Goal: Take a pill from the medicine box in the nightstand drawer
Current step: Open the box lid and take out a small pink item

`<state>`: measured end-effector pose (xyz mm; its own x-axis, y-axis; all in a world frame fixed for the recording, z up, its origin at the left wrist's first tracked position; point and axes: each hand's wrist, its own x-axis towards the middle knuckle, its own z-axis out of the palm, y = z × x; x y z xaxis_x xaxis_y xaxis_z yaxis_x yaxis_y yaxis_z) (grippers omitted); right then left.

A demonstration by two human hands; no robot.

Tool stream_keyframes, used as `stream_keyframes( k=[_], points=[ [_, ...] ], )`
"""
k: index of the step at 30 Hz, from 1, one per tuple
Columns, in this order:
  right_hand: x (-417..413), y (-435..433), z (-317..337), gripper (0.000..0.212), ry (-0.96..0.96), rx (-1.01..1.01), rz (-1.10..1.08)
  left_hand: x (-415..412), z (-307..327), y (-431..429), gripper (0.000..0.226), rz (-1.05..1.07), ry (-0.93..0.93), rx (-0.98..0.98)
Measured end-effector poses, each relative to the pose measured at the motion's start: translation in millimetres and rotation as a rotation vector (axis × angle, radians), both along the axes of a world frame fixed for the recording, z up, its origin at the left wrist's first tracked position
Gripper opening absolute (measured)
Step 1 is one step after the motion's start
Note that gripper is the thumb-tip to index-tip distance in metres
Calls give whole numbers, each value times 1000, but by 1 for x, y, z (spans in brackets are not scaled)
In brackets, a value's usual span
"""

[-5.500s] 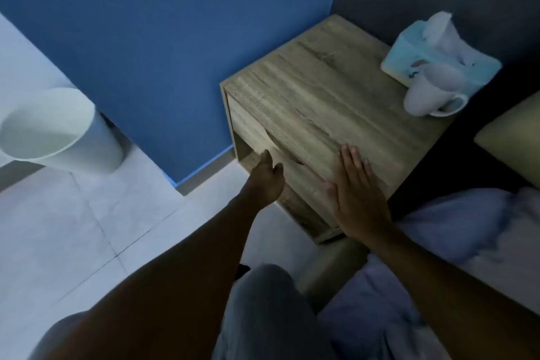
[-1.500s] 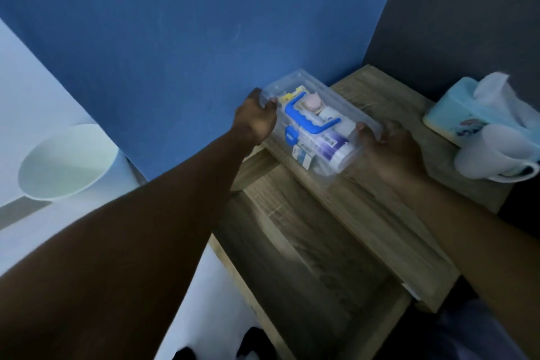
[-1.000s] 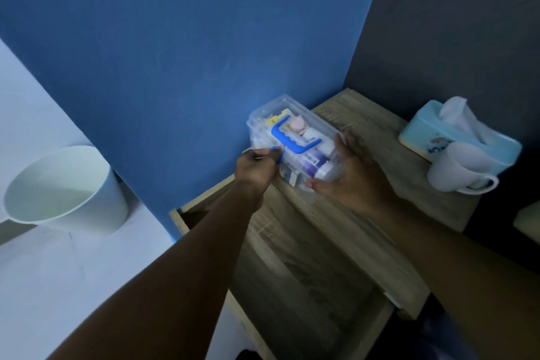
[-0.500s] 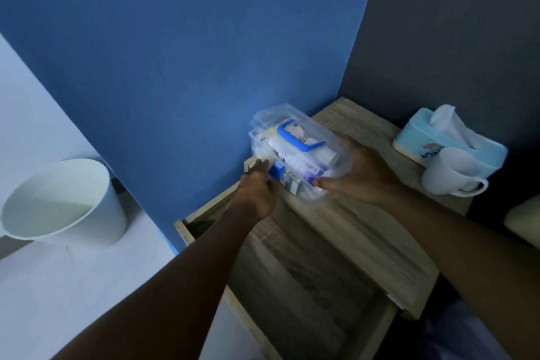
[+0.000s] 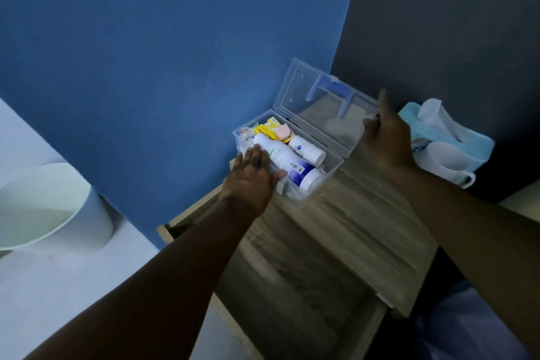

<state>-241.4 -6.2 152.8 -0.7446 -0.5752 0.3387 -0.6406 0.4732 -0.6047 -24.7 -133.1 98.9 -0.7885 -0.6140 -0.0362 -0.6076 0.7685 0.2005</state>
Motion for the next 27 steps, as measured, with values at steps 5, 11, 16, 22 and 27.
stream_keyframes(
  k=[5, 11, 16, 22, 27],
  points=[
    [10, -14, -33, 84, -388, 12, -56, 0, -4, 1, 69, -27, -77, -52],
    [16, -16, -51, 80, -482, 63, -119, -1, -8, 3, 67, -16, -67, -66],
    [28, -38, -28, 61, 24, -8, 113, -2, -13, 4, 68, -3, -38, -77],
    [32, -103, -15, 36, 161, 281, 517, -2, -19, 1, 69, -10, -32, -98],
    [18, -132, -28, 38, 144, 508, 550, 0, -28, -2, 61, -29, 5, -124]
  ],
)
